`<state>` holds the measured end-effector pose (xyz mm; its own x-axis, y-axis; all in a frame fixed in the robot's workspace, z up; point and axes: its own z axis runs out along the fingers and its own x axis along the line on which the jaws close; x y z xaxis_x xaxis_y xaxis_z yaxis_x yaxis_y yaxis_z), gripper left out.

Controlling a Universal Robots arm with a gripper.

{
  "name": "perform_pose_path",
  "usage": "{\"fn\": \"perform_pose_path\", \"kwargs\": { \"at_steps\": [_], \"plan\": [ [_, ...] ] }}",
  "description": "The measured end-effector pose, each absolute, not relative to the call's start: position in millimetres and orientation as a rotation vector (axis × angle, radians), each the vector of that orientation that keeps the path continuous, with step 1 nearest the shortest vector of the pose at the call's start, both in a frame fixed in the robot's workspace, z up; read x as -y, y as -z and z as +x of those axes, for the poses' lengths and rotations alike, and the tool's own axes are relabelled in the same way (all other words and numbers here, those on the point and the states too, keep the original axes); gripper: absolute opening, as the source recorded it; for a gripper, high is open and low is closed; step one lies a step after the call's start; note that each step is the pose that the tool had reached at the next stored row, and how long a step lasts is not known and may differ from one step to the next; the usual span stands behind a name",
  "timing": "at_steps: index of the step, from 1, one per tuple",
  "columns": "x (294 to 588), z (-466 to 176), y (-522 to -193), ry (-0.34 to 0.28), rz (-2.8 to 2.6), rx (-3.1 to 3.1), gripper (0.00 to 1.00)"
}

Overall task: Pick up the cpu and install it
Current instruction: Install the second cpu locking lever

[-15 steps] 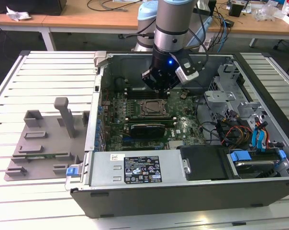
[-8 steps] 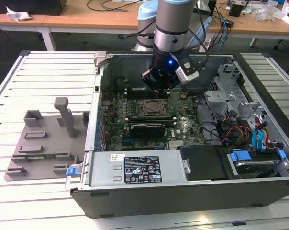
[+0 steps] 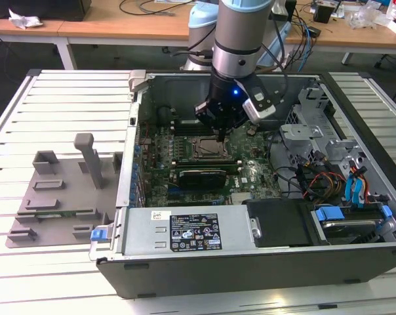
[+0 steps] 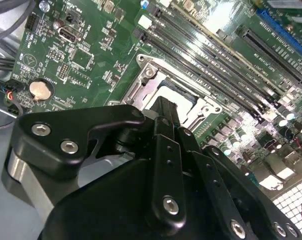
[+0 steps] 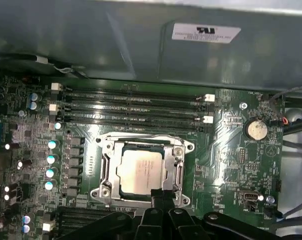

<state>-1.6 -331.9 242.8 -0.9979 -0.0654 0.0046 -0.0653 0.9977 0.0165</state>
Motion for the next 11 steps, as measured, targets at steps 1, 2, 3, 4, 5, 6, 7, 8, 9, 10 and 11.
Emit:
{"fn": "perform_pose_path", "kwargs": {
  "at_steps": [1, 2, 3, 4, 5, 6, 7, 8, 9, 10, 11],
  "plan": [
    [334.6, -1.6, -242.8, 0.026, 0.103, 3.135, 0.11],
    [336.7, -1.6, -242.8, 0.026, 0.103, 3.135, 0.11],
    [339.3, -1.6, -242.8, 0.026, 0.103, 3.135, 0.11],
    [344.1, -1.6, -242.7, 0.026, 0.103, 3.135, 0.11],
    [347.3, -1.7, -242.6, 0.026, 0.103, 3.135, 0.11],
    [349.1, -1.7, -242.5, 0.026, 0.103, 3.135, 0.11],
    [352.4, -1.8, -242.4, 0.028, 0.103, 3.135, 0.11],
    [359.3, -2.2, -242.2, 0.033, 0.103, 3.135, 0.11],
    [364.5, -2.5, -242.1, 0.047, 0.103, 3.135, 0.11],
    [369.7, -3.0, -242.0, 0.070, 0.103, 3.135, 0.11],
    [375.3, -3.5, -241.9, 0.092, 0.103, 3.135, 0.11]
  ]
}}
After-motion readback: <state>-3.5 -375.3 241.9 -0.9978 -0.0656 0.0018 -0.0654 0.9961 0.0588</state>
